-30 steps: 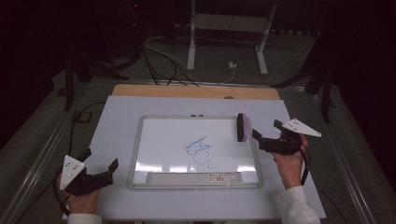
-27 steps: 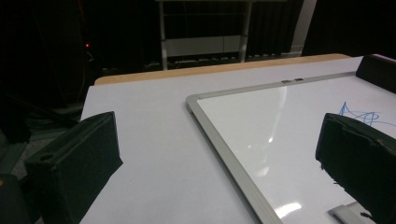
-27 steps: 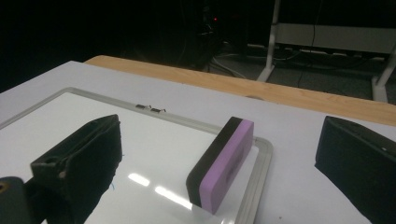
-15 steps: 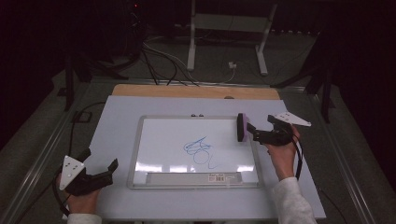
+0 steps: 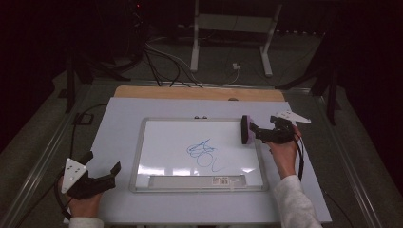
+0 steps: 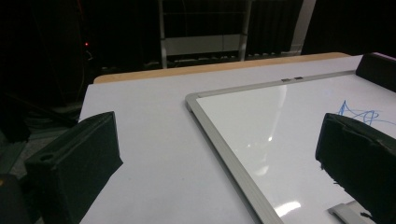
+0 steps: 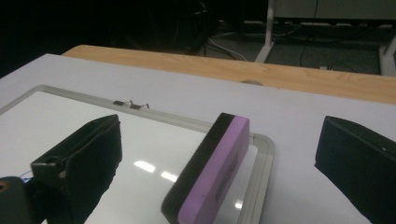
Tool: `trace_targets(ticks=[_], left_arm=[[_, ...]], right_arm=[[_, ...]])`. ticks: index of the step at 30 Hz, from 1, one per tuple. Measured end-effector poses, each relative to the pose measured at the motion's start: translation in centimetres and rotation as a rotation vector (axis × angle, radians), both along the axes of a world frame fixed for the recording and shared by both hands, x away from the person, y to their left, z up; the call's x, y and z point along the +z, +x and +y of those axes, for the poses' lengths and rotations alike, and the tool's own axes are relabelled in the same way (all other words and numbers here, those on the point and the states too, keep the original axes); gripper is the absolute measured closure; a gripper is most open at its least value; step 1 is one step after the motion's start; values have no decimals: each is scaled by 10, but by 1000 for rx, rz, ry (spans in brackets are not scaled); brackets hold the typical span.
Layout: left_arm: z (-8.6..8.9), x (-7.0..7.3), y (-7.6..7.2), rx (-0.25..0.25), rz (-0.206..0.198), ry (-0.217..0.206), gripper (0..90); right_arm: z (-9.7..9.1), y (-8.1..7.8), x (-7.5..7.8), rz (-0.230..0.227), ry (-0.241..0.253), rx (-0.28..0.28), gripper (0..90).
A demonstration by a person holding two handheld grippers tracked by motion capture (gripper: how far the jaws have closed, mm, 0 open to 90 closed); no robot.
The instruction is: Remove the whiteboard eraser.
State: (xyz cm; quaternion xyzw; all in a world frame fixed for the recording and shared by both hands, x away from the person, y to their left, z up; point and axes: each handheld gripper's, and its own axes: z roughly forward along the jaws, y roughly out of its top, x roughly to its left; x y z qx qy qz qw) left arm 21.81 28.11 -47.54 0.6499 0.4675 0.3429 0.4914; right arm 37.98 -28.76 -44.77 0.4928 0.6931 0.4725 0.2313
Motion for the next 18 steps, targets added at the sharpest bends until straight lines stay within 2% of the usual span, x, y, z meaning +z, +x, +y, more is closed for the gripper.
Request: trace_targets(ticks=[18], left_arm=[[-1,0,-1,-3,0,2,8]], right_arm=[[7,18,-15,50,-2,-16,6]])
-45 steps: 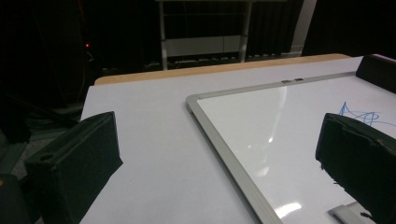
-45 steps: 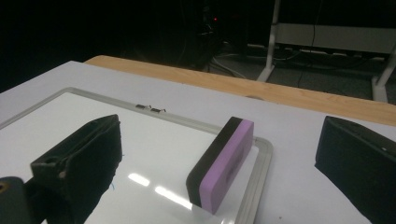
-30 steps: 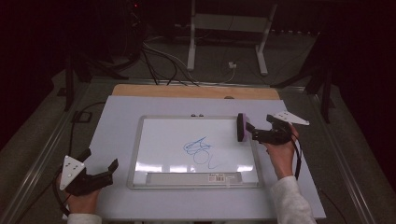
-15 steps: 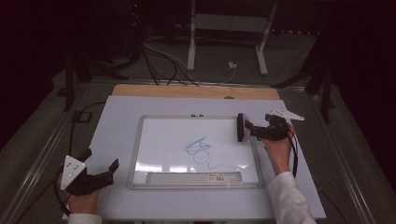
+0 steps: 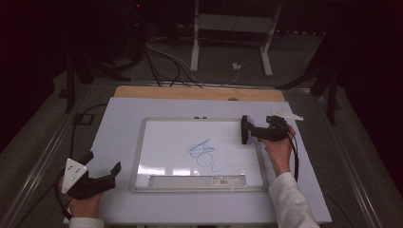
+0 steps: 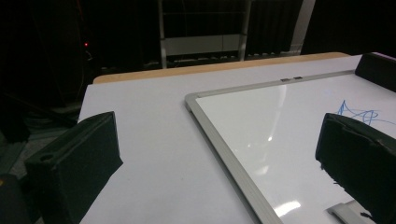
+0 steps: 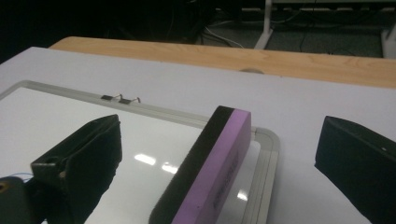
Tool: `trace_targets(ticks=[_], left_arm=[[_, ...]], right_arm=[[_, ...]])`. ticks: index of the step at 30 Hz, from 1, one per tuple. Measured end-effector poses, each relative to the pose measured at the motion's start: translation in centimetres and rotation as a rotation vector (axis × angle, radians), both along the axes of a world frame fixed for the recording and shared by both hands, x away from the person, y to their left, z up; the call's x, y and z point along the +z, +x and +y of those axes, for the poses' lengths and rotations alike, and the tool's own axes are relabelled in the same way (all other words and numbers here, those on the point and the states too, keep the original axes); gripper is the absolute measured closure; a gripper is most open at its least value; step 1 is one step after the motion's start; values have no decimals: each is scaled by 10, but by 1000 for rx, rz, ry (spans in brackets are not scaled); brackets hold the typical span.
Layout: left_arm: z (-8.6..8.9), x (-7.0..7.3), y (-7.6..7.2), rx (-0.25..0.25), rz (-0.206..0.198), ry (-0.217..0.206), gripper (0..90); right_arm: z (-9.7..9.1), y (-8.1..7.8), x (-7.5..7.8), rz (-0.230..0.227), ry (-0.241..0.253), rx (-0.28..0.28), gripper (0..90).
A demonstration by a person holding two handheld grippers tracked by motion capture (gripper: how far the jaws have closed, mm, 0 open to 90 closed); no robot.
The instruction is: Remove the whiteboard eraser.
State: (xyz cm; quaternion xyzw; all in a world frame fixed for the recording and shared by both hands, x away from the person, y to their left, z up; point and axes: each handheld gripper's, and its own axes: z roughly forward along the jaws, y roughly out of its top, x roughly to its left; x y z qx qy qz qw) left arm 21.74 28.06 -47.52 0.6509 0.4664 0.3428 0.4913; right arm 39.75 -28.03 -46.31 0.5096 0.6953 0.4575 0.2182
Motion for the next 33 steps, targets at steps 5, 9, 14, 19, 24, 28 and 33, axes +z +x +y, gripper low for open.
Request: trace_targets(ticks=[5,9,14,19,24,28,33], left_arm=[[0,0,0,-1,1,0,7],[0,0,-1,-2,0,0,7],[0,0,-1,-2,0,-3,7],[0,0,-2,-4,-1,-3,7],[0,0,-2,-4,0,-3,7],[0,0,-2,-5,0,-2,8],[-1,0,-2,-5,1,-1,8]], right_arm=[[0,5,-6,20,-1,-13,6],[-1,9,-12,38,3,-21,6],[0,13,-18,58,4,-29,6],[0,17,-23,83,5,-42,7],[-2,17,-24,118,12,-62,100],[-1,16,-23,143,0,-75,275],[-2,17,-26,199,58,-62,430]])
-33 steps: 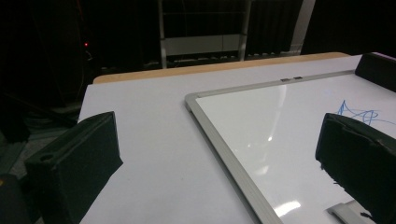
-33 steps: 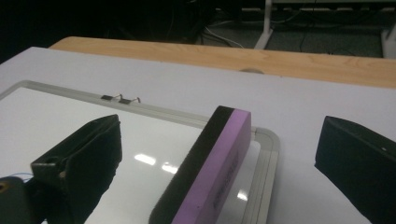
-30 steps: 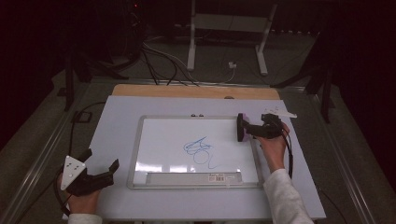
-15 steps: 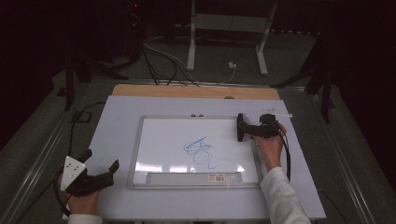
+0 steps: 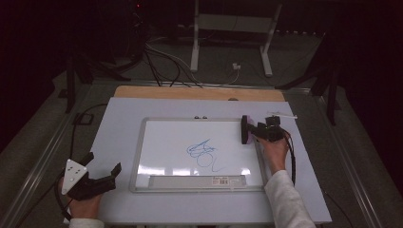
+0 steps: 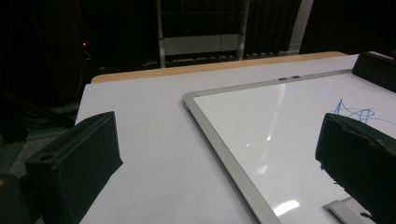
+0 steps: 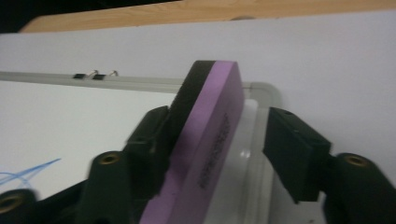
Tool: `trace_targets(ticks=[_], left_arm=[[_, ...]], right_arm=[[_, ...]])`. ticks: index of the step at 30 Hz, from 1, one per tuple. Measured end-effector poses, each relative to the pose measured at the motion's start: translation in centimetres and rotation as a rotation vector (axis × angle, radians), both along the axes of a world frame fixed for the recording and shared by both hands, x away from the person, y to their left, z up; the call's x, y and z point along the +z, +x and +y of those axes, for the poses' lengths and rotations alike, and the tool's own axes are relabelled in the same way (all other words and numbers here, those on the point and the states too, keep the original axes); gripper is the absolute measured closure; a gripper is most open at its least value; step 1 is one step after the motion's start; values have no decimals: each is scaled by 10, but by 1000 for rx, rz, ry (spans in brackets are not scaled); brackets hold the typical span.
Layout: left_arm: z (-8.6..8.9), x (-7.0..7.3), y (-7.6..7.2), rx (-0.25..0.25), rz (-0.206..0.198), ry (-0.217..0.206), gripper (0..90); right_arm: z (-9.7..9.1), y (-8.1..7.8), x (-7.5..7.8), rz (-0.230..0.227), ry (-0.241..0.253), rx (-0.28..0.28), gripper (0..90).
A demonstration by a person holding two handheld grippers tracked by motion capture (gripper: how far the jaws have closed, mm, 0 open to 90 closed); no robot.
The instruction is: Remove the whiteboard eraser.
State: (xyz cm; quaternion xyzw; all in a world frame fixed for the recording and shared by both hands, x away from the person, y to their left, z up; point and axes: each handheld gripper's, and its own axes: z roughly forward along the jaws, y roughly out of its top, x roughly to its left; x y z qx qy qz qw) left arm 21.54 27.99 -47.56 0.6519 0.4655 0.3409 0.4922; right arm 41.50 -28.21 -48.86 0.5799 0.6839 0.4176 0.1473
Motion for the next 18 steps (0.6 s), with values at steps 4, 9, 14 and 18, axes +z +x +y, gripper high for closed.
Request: trace_targets(ticks=[4,9,14,18], left_arm=[[0,0,0,-1,-1,1,7],[0,0,0,0,1,0,8],[-1,0,0,-1,1,2,8],[0,0,-1,2,-2,-1,8]], right_arm=[[2,0,0,6,6,7,461],[1,0,-1,13,19,3,446],[8,2,-1,18,21,47,426],[18,6,-1,47,15,66,393]])
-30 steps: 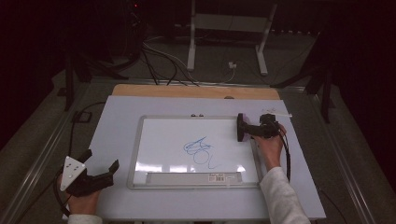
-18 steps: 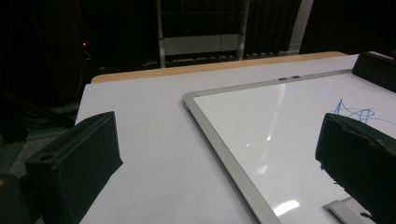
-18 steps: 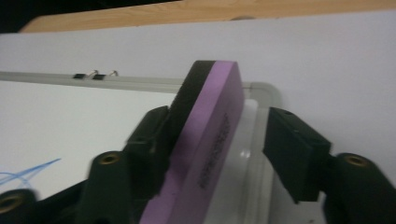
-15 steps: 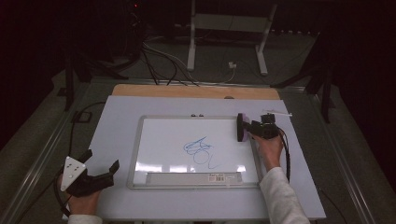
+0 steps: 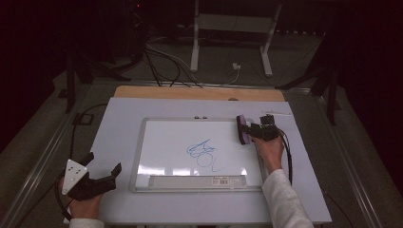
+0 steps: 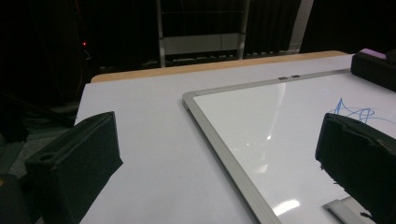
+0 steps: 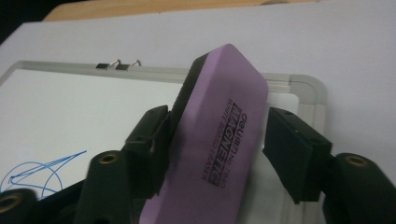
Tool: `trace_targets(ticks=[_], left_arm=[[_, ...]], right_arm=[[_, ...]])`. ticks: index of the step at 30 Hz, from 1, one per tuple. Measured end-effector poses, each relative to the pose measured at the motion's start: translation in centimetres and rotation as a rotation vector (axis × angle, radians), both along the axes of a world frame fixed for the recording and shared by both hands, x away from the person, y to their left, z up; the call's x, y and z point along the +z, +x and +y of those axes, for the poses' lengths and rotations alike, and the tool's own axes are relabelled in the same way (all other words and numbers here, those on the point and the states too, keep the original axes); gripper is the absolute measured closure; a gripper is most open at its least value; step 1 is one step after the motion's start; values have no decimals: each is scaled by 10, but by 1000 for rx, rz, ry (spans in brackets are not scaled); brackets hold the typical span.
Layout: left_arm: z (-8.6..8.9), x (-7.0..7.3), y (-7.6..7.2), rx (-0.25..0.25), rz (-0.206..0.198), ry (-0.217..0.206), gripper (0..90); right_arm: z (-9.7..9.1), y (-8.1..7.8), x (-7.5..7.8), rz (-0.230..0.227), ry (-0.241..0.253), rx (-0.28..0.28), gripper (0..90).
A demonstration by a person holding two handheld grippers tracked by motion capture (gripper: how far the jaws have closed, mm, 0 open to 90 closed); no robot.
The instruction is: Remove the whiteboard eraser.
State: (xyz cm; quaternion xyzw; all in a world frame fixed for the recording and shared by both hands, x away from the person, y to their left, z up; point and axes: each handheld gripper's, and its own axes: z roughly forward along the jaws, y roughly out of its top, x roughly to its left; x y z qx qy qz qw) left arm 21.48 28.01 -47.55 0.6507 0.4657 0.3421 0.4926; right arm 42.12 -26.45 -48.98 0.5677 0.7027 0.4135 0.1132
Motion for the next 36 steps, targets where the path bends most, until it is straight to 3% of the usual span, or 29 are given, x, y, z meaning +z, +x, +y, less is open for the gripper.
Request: trace_targets(ticks=[6,15,25,36], left_arm=[[2,-1,0,4,2,-6,8],[1,-1,0,4,2,-4,8],[1,0,-1,4,0,-7,8],[1,0,-1,5,0,-3,8]], right_arm=[[3,2,-3,22,18,6,362],[10,3,-8,49,0,30,333],[10,2,-8,61,-5,25,395],[13,-1,-3,22,-13,34,399]])
